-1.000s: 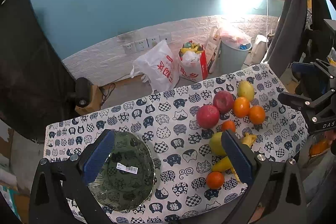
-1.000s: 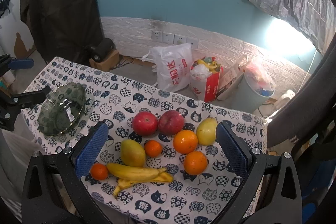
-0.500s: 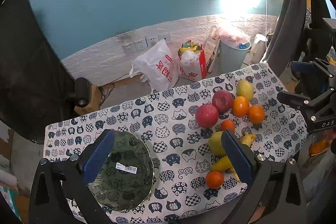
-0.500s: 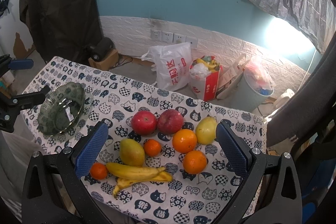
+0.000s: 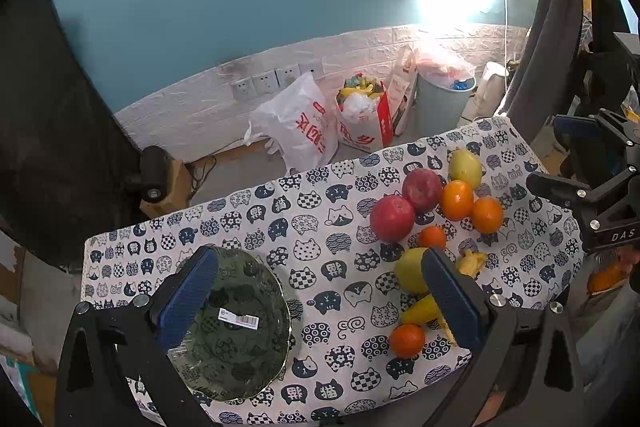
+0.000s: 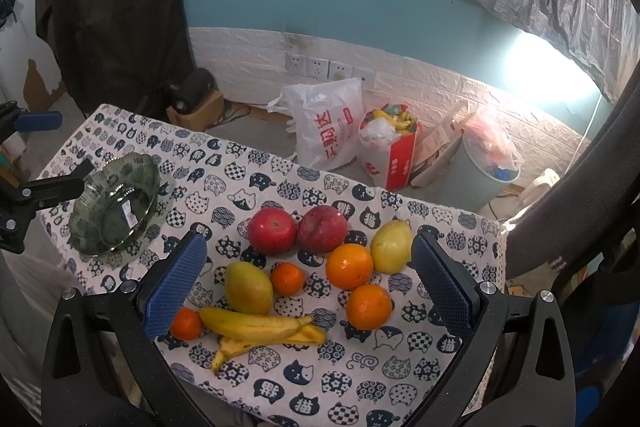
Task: Organize fruits
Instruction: 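Close the left tool on the yellow pear while the right tool grasps an orange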
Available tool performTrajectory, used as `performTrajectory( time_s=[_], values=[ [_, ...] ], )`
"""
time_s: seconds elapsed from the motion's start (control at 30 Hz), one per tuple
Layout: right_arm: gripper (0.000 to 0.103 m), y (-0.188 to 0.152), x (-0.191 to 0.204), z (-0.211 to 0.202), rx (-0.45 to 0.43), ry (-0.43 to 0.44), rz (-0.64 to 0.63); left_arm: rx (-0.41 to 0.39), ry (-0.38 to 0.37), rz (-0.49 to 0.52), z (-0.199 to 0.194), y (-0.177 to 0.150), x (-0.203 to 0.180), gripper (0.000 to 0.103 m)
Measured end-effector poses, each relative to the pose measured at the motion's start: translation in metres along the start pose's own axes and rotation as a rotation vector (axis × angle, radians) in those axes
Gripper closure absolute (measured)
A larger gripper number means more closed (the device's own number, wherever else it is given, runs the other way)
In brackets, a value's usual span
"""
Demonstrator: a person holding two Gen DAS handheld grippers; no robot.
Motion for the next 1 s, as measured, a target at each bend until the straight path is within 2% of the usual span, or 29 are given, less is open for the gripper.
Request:
performTrajectory(
  time_s=[0.23,0.57,0.87,1.0],
  values=[
    [0.003,0.000,-0.006,0.005,0.021,-0.008,0.024,0.021,-0.008,0.016,0.008,0.006,-0.009,0.001],
    [0.003,-0.008,-0.028,0.022,0.084,-0.010,0.086,0.187,-0.088,0.013,0.059,0.004,-0.033,0.001],
    [0.003,-0.016,-0.055,0.046,0.154,0.001,0.167,0.263,-0.096,0.043,0.089,0.009,-0.060,0.001],
    [0.003,-0.018,-0.063,0.046,0.154,0.010,0.187,0.288,-0.099,0.050,0.099,0.007,-0.068,0.001]
  ],
)
Point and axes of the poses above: each gripper's, at about its wrist camera, not at the fingertips, and z roughly the way its jaws point, x to its left, y to its top, the point moved 5 cm from there along z, roughly the way its jaws point, and after that the axes turned 14 degrees about x, right-handed, at the moved point
